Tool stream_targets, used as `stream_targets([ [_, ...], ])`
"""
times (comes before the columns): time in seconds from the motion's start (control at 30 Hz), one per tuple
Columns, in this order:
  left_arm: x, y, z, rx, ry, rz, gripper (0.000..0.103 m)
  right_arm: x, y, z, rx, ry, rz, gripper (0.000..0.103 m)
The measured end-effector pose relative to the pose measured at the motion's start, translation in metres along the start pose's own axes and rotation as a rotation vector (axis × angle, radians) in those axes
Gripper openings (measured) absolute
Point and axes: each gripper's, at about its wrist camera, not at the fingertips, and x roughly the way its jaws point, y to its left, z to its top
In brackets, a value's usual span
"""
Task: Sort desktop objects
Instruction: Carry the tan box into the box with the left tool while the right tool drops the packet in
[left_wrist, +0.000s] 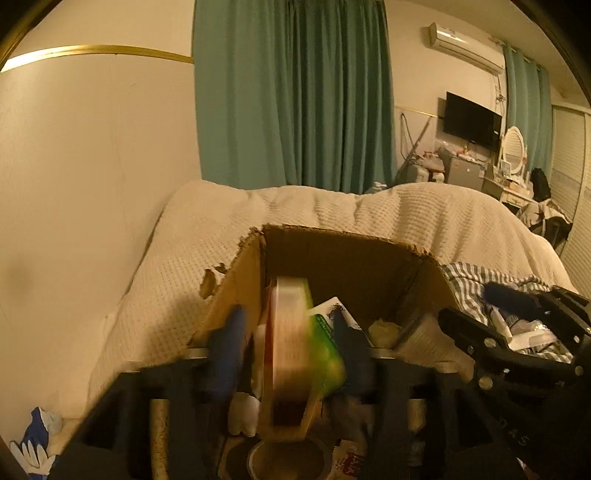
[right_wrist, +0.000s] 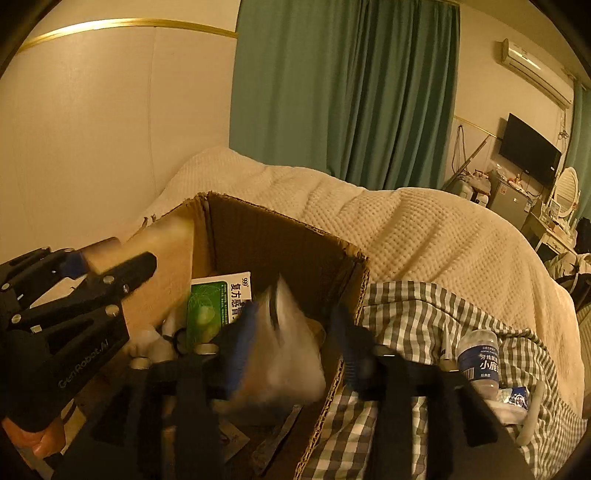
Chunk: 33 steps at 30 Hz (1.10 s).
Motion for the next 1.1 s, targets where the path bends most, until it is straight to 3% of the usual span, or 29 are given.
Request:
stream_targets([
  [0.27, -0.027, -0.009, 0.009, 0.003, -0.054, -0.015, 0.072, -0.032, -0.015, 0.008, 0.049, -0.098, -0.022, 0.057],
  [0.37, -0.041, -0.015, 0.016, 0.014, -0.084, -0.019, 0.081, -0.052, -0.024, 0.011, 0.058, -0.143, -0.031, 0.059],
  [0.57, -0.079, -0.021, 0.029, -0.011, -0.161, -0.003, 0.102, -0.091, -0.043, 0.019, 0.092, -0.228, -0.06, 0.074],
  [0.77, -0.115, -0.03, 0.036, -0.034, -0.225, -0.004, 0.103, -0.131, -0.06, 0.02, 0.108, -0.306, -0.091, 0.103],
  [1.1, -0.154, -0.073, 0.039, 0.02, -0.288, -0.044, 0.103, -0.183, -0.11, 0.011, 0.152, -0.349, -0.156, 0.103],
])
